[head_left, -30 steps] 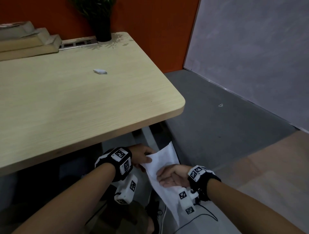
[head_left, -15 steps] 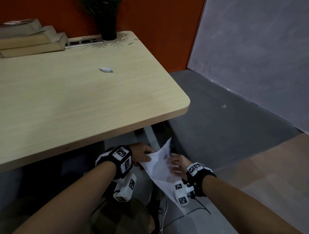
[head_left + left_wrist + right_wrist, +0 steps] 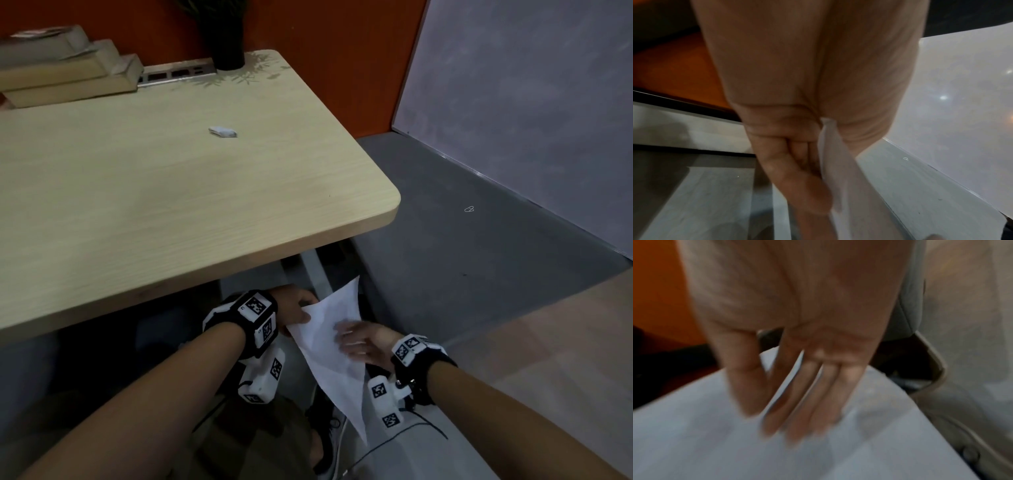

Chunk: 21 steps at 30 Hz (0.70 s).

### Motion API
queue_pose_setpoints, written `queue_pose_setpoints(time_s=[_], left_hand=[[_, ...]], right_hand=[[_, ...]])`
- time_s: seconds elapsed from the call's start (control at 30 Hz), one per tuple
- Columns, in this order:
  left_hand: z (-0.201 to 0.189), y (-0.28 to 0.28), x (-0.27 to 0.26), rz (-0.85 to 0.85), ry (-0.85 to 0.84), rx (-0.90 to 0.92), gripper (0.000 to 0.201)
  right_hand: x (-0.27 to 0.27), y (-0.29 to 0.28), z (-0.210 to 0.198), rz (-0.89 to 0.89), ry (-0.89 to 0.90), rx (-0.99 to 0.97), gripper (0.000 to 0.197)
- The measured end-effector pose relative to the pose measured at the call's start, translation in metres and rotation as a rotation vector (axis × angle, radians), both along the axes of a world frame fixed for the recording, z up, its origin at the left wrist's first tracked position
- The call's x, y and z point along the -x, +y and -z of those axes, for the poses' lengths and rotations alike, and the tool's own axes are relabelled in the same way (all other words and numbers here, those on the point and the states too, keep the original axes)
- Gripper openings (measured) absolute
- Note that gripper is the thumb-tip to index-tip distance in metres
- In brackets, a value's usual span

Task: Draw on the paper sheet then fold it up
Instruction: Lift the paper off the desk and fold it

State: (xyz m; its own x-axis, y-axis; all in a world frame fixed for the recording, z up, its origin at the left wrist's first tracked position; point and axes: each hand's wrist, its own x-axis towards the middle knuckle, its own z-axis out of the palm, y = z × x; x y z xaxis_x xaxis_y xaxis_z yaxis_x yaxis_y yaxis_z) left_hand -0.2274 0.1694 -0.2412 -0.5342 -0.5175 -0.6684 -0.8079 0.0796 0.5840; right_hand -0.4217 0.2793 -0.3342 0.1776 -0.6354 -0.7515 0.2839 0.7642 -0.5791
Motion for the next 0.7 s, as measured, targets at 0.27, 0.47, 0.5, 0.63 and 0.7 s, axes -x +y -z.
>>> queue_pose_setpoints(time_s=[0.27, 0.47, 0.5, 0.63, 0.7], left_hand=[[-0.003, -0.002, 0.003, -0.025, 0.001, 0.041, 0.035], [-0.008, 0.0, -0.001, -0.031, 0.022, 0.0, 0.034], [-0.008, 0.0, 0.0, -0.024, 0.022, -0.006, 0.034], [-0.006, 0.005, -0.001, -0.062, 0.022, -0.097, 0.034], [-0.005, 0.008, -0.002, -0.085, 0.019, -0.145, 0.034]], right_hand=[[0.004, 0.007, 0.008, -0.125, 0.401, -0.059, 0.032], [0.007, 0.016, -0.008, -0.111, -0.14, 0.032, 0.041], [0.005, 0.014, -0.005, -0.052, -0.142, 0.011, 0.041], [0.003, 0.005, 0.016, 0.324, 0.148, -0.065, 0.022], [-0.002, 0.008, 0.009, 0.368, 0.022, -0.046, 0.032]])
